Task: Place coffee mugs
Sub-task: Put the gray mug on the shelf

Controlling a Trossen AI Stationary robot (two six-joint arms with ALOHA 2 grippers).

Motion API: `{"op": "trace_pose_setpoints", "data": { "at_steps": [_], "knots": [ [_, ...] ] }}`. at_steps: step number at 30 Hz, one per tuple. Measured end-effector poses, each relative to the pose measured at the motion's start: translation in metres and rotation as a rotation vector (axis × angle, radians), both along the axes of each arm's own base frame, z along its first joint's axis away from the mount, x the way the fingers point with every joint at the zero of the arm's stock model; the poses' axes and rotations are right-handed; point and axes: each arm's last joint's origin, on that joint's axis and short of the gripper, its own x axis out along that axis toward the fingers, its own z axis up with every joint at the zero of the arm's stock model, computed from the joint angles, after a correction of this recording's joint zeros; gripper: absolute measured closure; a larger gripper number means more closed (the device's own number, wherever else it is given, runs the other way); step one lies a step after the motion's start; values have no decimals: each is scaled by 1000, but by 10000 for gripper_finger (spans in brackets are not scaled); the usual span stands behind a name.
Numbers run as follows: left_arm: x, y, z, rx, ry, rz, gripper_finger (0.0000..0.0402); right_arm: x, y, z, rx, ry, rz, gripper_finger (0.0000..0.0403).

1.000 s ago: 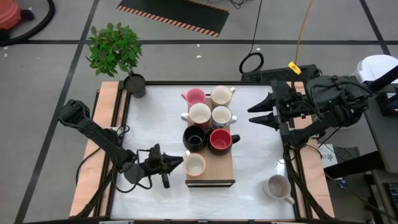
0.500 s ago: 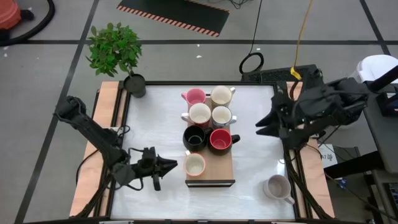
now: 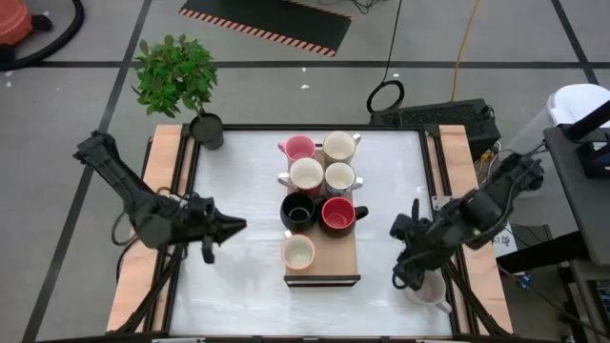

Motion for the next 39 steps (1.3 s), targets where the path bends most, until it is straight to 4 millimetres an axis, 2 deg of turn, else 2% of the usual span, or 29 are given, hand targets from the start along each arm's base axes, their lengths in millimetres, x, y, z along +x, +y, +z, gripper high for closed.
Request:
{"op": "trace_pose_setpoints", "data": {
  "at_steps": [5,10,17,22,26,33,39],
  "knots": [
    [-19,19,7,56,26,-10,341,-7,28,-27,55,76,-16,266],
    [-31,30,8,64,46,-35,341,-22,49,-40,118,153,-92,266],
    [-34,32,7,78,70,-57,341,-53,69,-57,214,487,-297,266],
    [-35,33,2,114,109,-58,341,-60,76,-69,221,580,-320,252],
    [-36,33,-1,130,137,-91,341,-61,76,-84,193,629,-301,223],
    [-36,30,-1,91,146,-163,341,-65,74,-120,100,677,-244,164],
    [-34,32,-1,88,148,-155,341,-65,78,-158,126,665,-142,145]
  ]
}}
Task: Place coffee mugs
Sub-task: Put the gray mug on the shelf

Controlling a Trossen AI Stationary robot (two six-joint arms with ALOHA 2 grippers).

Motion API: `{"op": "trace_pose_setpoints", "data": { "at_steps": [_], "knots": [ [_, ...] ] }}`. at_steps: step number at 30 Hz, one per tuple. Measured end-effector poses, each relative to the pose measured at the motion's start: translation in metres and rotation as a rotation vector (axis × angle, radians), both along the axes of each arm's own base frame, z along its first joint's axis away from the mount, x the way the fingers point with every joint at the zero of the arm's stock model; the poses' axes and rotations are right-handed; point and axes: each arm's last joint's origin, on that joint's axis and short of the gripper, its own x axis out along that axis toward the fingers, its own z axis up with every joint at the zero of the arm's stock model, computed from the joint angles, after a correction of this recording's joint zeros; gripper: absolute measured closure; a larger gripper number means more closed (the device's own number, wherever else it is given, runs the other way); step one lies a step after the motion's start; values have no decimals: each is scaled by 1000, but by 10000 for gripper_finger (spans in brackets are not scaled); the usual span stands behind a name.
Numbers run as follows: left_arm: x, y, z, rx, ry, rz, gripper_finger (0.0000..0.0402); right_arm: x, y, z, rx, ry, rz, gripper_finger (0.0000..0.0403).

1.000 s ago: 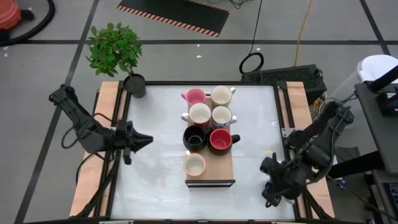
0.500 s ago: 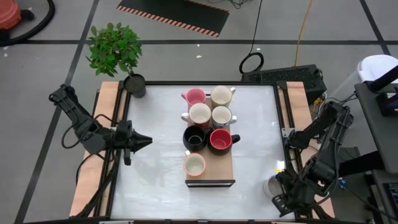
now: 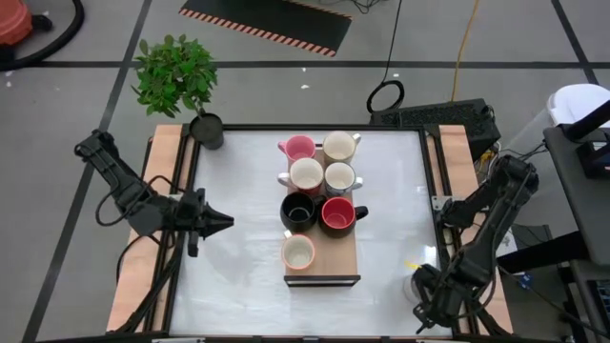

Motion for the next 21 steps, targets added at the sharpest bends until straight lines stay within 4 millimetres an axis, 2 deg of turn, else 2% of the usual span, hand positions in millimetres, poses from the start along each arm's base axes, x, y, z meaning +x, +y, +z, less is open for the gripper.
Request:
{"op": "trace_pose_setpoints", "data": {
  "at_steps": [4,10,21],
  "knots": [
    [3,4,0,-3,-3,35,341,-6,1,-23,14,7,40,145],
    [8,11,2,-46,-20,103,341,-15,-5,-42,-23,46,99,152],
    [16,24,6,-70,-62,201,341,-18,-7,-47,-27,35,146,156]
  ]
}}
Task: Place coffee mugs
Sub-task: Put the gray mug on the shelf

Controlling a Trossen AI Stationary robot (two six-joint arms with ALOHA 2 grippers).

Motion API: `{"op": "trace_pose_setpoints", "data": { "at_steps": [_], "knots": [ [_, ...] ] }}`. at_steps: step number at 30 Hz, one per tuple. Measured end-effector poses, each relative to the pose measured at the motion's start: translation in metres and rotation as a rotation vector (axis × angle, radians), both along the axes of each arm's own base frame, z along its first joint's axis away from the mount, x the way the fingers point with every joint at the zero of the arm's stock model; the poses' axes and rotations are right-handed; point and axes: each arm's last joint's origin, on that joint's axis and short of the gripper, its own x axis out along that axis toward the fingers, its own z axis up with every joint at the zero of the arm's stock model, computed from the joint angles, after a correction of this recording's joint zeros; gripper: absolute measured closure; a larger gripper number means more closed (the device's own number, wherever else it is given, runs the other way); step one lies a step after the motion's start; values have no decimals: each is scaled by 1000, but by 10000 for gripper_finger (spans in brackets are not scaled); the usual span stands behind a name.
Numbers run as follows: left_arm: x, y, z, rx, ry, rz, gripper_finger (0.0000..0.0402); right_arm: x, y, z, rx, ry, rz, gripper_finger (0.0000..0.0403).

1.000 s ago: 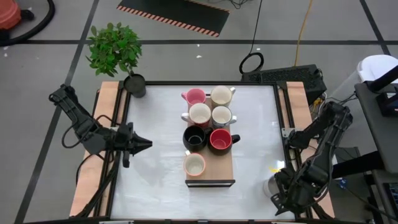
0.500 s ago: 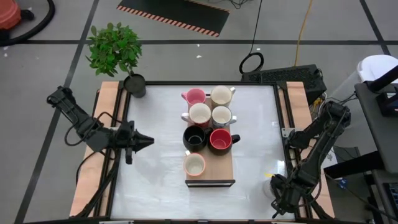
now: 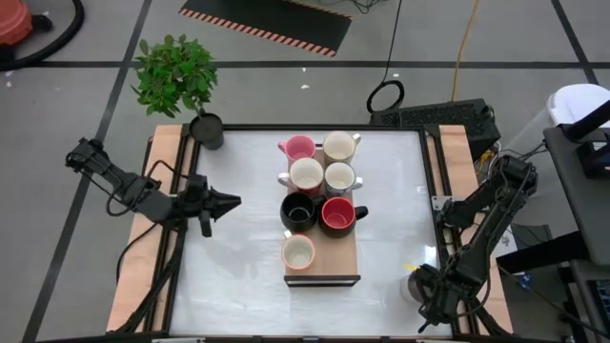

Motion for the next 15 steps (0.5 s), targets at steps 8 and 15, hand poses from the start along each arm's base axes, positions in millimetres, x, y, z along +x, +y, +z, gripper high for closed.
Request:
{"op": "trace_pose_setpoints", "data": {
  "at_steps": [8,15],
  "knots": [
    [1,3,0,4,0,22,341,-4,-6,-7,-26,-10,102,174],
    [2,3,1,18,-5,19,341,-4,-7,-8,-15,-29,164,271]
  ]
}}
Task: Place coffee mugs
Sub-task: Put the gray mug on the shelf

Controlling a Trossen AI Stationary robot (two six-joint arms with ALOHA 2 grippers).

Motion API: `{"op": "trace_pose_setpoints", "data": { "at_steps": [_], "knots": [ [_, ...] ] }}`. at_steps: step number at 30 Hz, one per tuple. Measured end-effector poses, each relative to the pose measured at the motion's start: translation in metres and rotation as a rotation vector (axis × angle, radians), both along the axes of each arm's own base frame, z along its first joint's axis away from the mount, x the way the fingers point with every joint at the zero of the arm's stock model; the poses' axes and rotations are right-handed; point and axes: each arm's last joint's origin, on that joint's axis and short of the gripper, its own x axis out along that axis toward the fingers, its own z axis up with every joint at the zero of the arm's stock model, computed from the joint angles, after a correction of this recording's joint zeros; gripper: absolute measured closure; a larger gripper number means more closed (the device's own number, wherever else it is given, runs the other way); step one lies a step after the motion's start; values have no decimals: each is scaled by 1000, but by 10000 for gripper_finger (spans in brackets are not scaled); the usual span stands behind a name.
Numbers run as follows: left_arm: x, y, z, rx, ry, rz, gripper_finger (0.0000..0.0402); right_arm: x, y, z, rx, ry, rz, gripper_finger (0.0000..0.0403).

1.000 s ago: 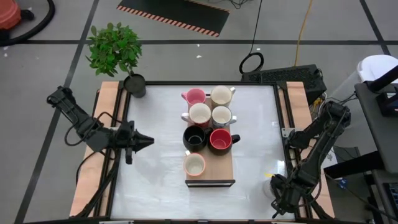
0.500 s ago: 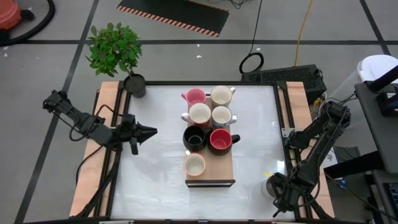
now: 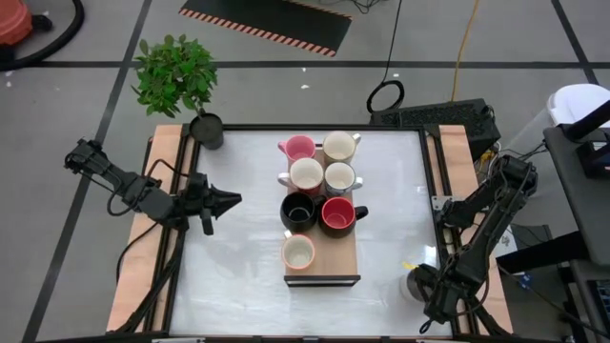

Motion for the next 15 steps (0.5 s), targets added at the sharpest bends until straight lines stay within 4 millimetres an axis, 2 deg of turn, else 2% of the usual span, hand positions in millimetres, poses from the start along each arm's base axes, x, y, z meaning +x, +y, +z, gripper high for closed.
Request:
{"op": "trace_pose_setpoints", "data": {
  "at_steps": [5,10,15],
  "knots": [
    [0,0,0,11,3,-2,341,1,2,0,24,-14,-4,358],
    [0,0,0,45,11,-8,341,6,6,4,70,-36,-36,361],
    [0,0,0,62,16,-10,341,8,5,22,59,-69,-106,361]
  ]
}}
